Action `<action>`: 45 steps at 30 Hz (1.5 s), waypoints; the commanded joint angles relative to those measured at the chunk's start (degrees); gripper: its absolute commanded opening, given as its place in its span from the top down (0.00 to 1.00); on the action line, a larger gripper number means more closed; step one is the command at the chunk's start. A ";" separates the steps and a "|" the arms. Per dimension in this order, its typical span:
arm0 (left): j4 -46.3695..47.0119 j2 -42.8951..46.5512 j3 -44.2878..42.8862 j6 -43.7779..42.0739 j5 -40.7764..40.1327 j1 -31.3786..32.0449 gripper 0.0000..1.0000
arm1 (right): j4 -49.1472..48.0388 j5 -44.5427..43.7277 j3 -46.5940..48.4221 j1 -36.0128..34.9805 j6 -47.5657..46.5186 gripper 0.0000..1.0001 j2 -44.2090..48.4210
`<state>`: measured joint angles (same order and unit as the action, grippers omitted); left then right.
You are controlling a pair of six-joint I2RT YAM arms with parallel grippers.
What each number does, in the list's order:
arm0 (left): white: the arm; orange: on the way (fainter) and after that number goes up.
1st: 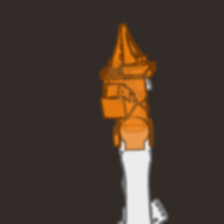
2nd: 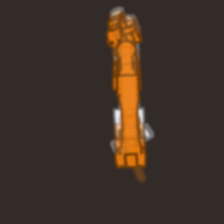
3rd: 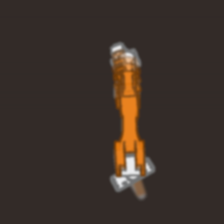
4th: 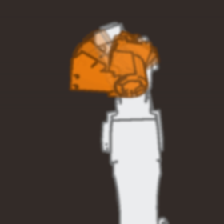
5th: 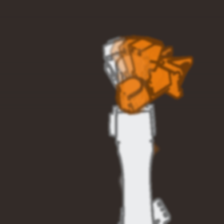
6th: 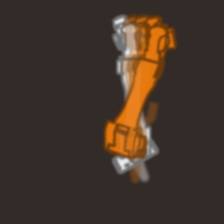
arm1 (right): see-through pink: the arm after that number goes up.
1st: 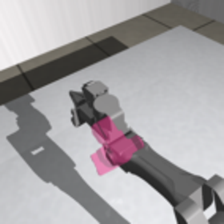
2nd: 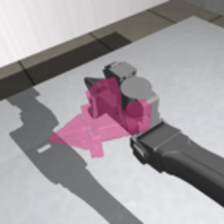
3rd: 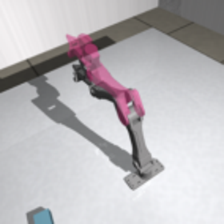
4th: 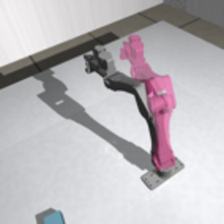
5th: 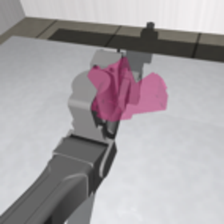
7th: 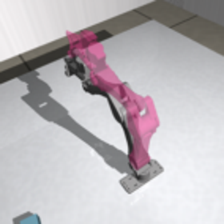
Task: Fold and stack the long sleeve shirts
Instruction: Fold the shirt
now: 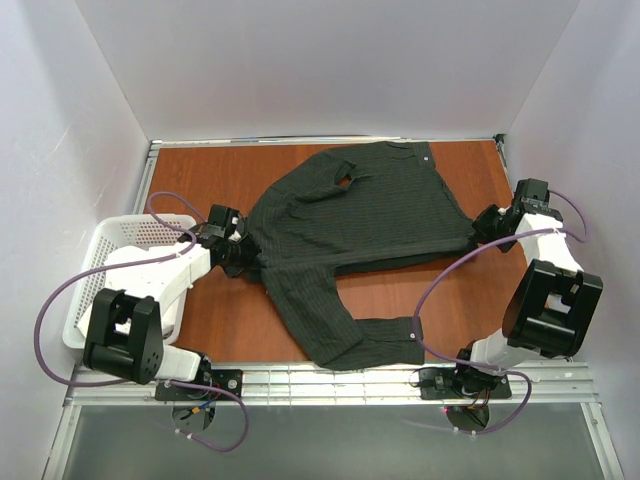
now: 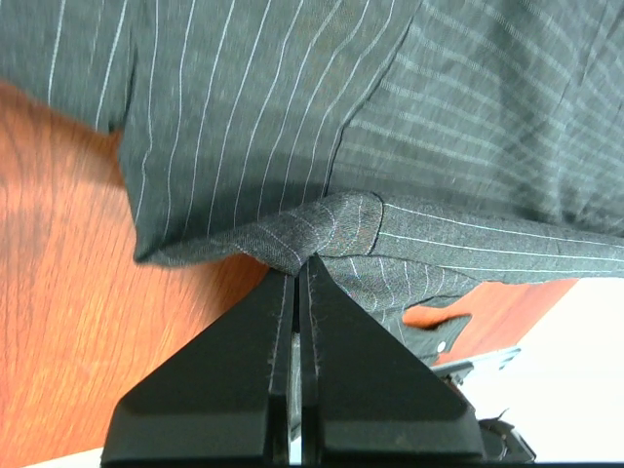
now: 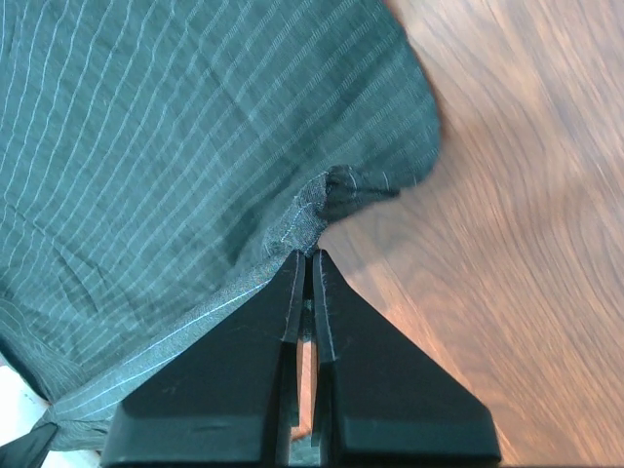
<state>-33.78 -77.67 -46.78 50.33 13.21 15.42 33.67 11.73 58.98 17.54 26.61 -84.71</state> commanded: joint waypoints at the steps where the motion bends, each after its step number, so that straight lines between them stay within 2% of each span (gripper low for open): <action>1: 1.78 -2.21 -2.17 0.30 -3.37 -0.74 1.00 | -2.38 -1.70 4.29 -0.22 -0.42 0.98 -3.96; 11: 4.51 -9.16 -4.89 0.12 -4.34 -1.44 0.99 | -3.35 -3.73 9.91 -0.49 -0.95 0.95 -15.04; 14: 4.86 -10.22 -6.47 -0.23 -5.21 -1.45 0.98 | -3.35 -2.76 12.29 -0.93 -2.17 0.81 -16.19; 15: 4.95 -10.57 -6.82 -0.40 -5.39 -1.45 0.95 | -3.44 -2.85 12.73 -1.10 -2.53 0.73 -16.19; 17: 4.78 -11.71 -8.31 -1.11 -5.30 -1.45 0.92 | -3.35 -3.20 13.70 -1.28 -3.66 0.64 -15.67; 18: 4.86 -12.41 -8.76 -1.11 -5.22 -1.53 0.87 | -3.26 -3.90 14.84 -1.19 -4.11 0.55 -15.40; 21: 5.13 -12.51 -10.87 -1.46 -3.81 -1.53 0.78 | -2.12 -4.52 16.69 -1.28 -6.04 0.48 -13.12; 27: 5.75 -10.84 -14.03 -2.51 -2.49 -1.53 0.56 | -1.06 -5.58 10.03 -3.74 -7.54 0.47 -4.08; 28: 5.48 -10.40 -14.30 -2.77 -2.32 -1.53 0.50 | -1.15 -5.40 6.45 -3.83 -7.36 0.46 -2.84; 29: 5.48 -9.09 -14.39 -2.86 -2.05 -1.53 0.40 | -1.33 -5.14 4.84 -3.92 -7.28 0.46 -0.57; 32: 5.13 -6.45 -14.30 -4.44 -3.62 -1.53 0.23 | -1.85 -3.73 -0.96 -5.05 -7.19 0.45 2.95; 34: 4.26 -4.08 -14.47 -5.32 -5.55 -1.53 0.19 | -2.03 -3.55 -2.81 -7.51 -7.45 0.44 4.19; 39: 3.89 -0.12 -10.79 -5.24 -5.30 -1.53 0.23 | -2.12 -2.41 -6.68 -15.50 -7.36 0.43 7.71; 45: 6.36 -0.46 -4.37 -4.89 -2.49 -1.62 0.29 | -4.58 -2.50 -9.59 -16.66 -5.60 0.48 9.56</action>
<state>-27.57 -77.82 -53.74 45.82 9.76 14.31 31.48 9.17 49.71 0.62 20.62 -75.81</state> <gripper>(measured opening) 0.714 0.529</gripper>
